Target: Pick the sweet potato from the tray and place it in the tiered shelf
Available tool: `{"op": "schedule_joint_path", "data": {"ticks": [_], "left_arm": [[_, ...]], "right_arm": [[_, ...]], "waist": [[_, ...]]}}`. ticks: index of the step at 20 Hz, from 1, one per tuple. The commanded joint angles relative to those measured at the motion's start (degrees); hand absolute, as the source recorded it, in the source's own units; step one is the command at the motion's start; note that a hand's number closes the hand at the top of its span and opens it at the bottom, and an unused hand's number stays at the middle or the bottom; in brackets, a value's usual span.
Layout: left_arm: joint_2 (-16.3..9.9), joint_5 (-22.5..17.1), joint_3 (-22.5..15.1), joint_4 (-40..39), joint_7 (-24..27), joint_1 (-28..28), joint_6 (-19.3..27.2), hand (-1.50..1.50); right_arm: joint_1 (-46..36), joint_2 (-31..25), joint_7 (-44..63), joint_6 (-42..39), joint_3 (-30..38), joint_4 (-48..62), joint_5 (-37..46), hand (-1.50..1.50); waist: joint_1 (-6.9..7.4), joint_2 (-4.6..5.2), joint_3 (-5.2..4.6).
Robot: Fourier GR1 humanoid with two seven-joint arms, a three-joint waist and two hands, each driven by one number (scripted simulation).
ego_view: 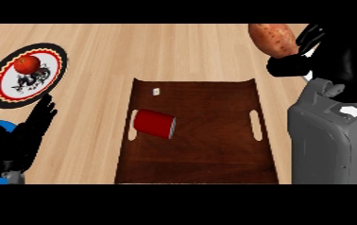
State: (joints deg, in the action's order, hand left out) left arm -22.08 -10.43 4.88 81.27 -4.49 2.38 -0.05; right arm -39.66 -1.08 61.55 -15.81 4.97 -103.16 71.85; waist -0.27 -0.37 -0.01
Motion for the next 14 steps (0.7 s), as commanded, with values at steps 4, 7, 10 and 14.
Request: {"op": "schedule_joint_path", "data": {"ticks": [4, 7, 10, 14], "left_arm": [[0.9, 0.8, 0.3, 0.1, 0.5, 0.0, 0.1, 0.00], [-0.5, 0.8, 1.7, -4.5, 3.4, -1.7, -2.4, 0.00], [0.2, 0.7, 0.9, 2.3, 0.3, 2.0, -1.2, 0.00], [0.9, 1.6, 1.2, -2.1, 2.3, 0.4, -1.1, 0.00]], "right_arm": [[-8.4, 0.1, 11.5, -10.6, 1.1, -11.5, 5.0, 1.50], [-11.6, 1.0, 11.2, -10.2, 1.3, -10.2, 6.1, 1.50], [-18.2, -2.6, 10.0, -13.8, 4.7, -8.5, 8.6, 1.50], [-19.3, -9.0, 4.0, -17.1, 10.1, -4.7, 9.9, 1.50]], "waist": [[-0.01, -0.11, -0.05], [0.10, 0.17, -0.09], [0.63, -0.08, -0.06], [-0.16, 0.05, -0.09]]}}
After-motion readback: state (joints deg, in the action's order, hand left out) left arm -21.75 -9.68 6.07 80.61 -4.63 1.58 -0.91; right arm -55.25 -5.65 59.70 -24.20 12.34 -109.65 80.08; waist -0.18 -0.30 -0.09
